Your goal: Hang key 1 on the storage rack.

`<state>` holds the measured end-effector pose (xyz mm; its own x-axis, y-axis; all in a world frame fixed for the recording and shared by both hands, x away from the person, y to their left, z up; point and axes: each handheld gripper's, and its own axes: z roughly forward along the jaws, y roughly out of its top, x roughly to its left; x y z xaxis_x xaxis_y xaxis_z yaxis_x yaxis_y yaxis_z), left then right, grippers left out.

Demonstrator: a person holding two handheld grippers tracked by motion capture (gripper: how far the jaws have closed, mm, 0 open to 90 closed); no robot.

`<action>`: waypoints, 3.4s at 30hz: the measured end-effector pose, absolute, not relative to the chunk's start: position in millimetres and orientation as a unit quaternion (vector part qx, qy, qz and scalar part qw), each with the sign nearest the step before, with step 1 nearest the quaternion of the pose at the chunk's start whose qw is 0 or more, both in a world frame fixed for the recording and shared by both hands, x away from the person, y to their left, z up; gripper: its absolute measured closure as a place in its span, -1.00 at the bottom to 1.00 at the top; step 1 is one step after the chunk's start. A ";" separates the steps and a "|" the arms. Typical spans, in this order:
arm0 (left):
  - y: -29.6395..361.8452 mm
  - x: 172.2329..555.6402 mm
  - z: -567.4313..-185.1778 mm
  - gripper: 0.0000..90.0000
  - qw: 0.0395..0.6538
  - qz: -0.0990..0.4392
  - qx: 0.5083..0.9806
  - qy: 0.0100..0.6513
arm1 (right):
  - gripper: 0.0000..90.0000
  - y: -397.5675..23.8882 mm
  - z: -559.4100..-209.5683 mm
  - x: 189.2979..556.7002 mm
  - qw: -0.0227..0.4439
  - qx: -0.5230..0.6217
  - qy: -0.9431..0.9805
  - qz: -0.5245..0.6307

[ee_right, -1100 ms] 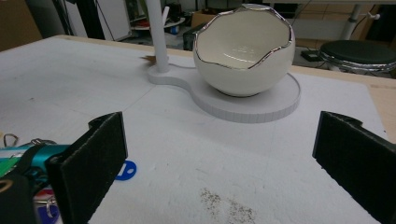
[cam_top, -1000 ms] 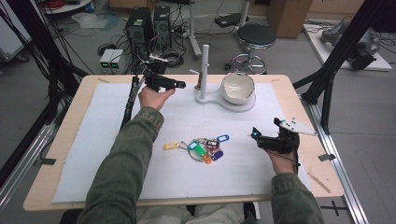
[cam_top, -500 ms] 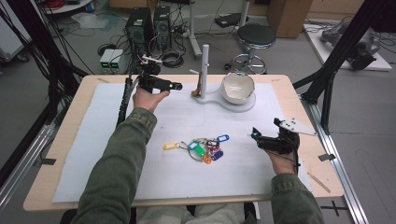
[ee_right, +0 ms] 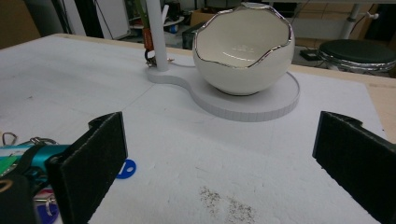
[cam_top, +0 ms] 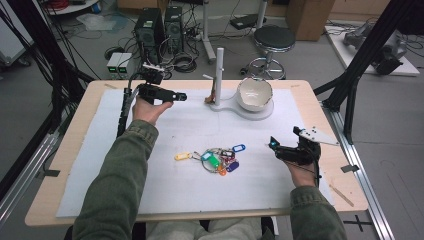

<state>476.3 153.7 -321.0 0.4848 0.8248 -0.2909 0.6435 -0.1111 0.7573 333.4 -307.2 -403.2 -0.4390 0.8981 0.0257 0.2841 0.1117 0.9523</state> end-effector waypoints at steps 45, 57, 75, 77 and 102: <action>211.6 401.3 -330.0 -0.96 0.429 0.167 0.733 0.501 | -0.96 -305.5 -403.5 332.9 0.305 0.436 0.683 0.500; 235.1 372.7 -344.1 -0.96 0.421 0.194 0.725 0.509 | -0.96 -305.4 -403.7 332.9 0.305 0.435 0.685 0.498; 271.0 322.3 -372.6 -0.96 0.436 0.244 0.686 0.529 | -0.96 -305.2 -403.9 333.3 0.305 0.436 0.685 0.498; 274.7 319.1 -376.0 -0.96 0.440 0.245 0.681 0.532 | -0.96 -304.6 -403.9 333.1 0.305 0.437 0.684 0.498; 308.1 287.2 -409.7 -0.96 0.463 0.311 0.623 0.550 | -0.96 -300.7 -402.0 333.7 0.267 0.437 0.692 0.509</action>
